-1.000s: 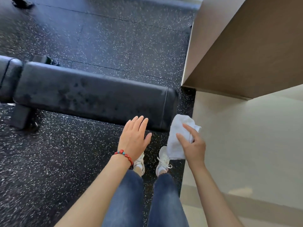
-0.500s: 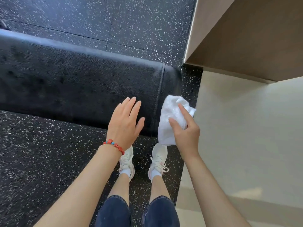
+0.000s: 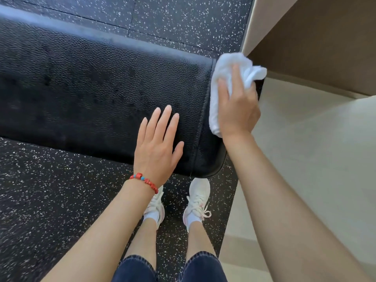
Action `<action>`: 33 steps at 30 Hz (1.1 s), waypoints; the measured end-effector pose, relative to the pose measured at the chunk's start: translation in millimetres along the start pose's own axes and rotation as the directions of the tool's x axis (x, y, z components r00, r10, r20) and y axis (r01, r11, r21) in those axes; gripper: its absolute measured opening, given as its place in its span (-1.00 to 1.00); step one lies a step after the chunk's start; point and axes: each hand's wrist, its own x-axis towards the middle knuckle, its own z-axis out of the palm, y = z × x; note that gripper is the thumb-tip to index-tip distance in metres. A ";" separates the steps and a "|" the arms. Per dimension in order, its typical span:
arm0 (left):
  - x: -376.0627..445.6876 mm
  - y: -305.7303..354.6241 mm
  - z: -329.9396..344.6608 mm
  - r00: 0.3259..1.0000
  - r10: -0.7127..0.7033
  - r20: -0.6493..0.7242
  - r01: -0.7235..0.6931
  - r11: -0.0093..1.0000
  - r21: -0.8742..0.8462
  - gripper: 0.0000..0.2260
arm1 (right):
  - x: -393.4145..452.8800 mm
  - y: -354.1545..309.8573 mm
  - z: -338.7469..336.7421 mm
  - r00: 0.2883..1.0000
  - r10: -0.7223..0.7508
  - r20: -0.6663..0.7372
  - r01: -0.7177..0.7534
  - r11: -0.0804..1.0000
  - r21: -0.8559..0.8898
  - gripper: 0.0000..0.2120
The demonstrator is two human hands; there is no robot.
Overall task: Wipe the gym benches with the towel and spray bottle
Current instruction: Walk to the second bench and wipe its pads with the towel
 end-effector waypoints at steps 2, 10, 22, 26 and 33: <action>-0.6 -0.6 -0.2 1.000 0.003 -0.001 -0.003 1.000 -0.001 -0.54 | -7.2 -2.5 1.7 0.992 -0.056 -0.111 0.055 0.998 -0.007 -0.63; 0.8 -0.7 -7.1 1.000 0.014 0.008 -0.014 1.000 -0.007 -0.54 | -109.9 24.0 2.0 0.971 -0.213 -0.111 0.196 0.970 -0.146 -0.67; 0.2 -15.8 -16.4 0.998 0.002 -0.062 -0.004 1.000 -0.030 -0.57 | -53.3 -6.3 1.8 0.982 -0.080 -0.174 0.088 0.995 0.041 -0.70; -5.1 -41.7 -20.4 0.991 -0.081 -0.107 0.078 0.997 -0.028 -0.57 | -111.3 -2.1 7.7 0.927 -0.342 -0.156 0.328 0.938 -0.110 -0.74; -15.2 -76.5 -13.8 0.988 -0.109 -0.108 0.112 0.994 0.020 -0.56 | -66.1 -24.3 20.6 0.824 -0.536 -0.182 0.464 0.824 -0.327 -0.78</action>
